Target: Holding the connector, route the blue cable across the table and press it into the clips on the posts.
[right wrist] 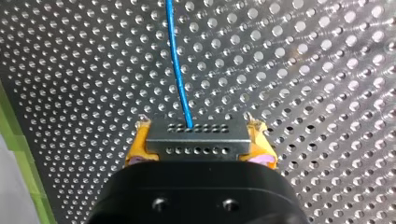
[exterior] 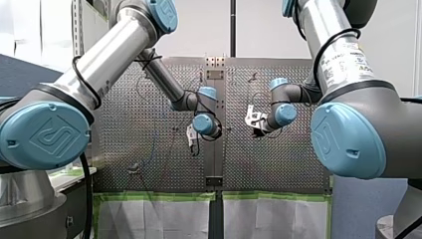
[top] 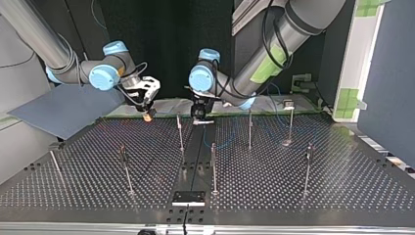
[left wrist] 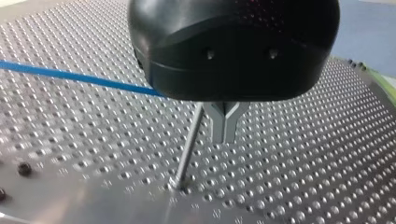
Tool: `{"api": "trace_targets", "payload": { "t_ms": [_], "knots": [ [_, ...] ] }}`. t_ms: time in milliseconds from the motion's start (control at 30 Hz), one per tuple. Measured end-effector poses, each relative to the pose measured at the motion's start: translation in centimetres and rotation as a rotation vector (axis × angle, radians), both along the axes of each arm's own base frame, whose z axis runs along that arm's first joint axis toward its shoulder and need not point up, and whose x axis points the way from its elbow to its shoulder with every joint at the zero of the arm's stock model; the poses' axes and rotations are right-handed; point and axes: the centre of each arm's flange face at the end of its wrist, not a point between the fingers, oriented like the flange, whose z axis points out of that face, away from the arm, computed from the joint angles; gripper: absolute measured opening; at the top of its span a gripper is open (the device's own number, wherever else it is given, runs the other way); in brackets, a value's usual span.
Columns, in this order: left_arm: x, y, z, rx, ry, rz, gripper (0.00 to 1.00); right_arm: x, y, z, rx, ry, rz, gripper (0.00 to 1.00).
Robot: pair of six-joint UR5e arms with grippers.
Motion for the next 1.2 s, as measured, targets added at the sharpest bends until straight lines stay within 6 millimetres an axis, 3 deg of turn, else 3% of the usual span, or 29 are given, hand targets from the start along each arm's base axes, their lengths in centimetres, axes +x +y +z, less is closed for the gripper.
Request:
{"api": "trace_targets", "payload": {
  "t_ms": [333,433,600,667,700,733,767,800,867,900,933,1200],
  "knots": [
    [4.6,2.0,-0.5,-0.047,-0.005,0.001,0.00,-0.6,-2.5,1.8,-0.037,-0.036,-0.027,0.00],
    [5.1,2.0,-0.5,-0.050,0.000,-0.001,0.00,-0.7,-3.2,2.4,-0.049,-0.045,-0.031,0.00],
    [5.4,1.7,0.2,-0.047,0.004,-0.002,0.09,-1.3,-4.0,2.7,-0.057,-0.053,-0.045,0.00],
    [5.5,1.4,0.5,-0.047,0.003,-0.003,0.26,-1.5,-4.2,2.7,-0.059,-0.054,-0.050,0.00],
    [5.5,1.3,0.5,-0.046,0.002,-0.002,0.26,-1.6,-4.3,2.7,-0.060,-0.054,-0.052,0.00],
    [5.4,1.3,0.6,-0.044,0.003,0.000,0.36,-1.7,-4.3,2.7,-0.061,-0.055,-0.054,0.00],
    [5.4,1.2,0.6,-0.041,0.004,0.002,0.57,-1.9,-4.5,2.7,-0.064,-0.057,-0.056,0.00],
    [5.3,1.2,0.6,-0.036,0.006,0.006,0.57,-1.9,-4.5,2.7,-0.065,-0.058,-0.057,0.00],
    [5.1,1.3,0.5,-0.017,0.015,0.016,0.83,-2.2,-4.7,2.7,-0.066,-0.059,-0.061,0.00],
    [5.0,1.4,0.5,-0.006,0.020,0.021,0.83,-2.3,-4.8,2.6,-0.066,-0.059,-0.063,0.00],
    [4.9,1.4,0.4,0.009,0.027,0.024,1.00,-2.4,-4.8,2.6,-0.066,-0.059,-0.064,0.00],
    [3.5,1.2,0.2,0.082,0.081,0.017,1.00,-2.7,-5.1,2.6,-0.066,-0.059,-0.070,0.00]
  ]
}}
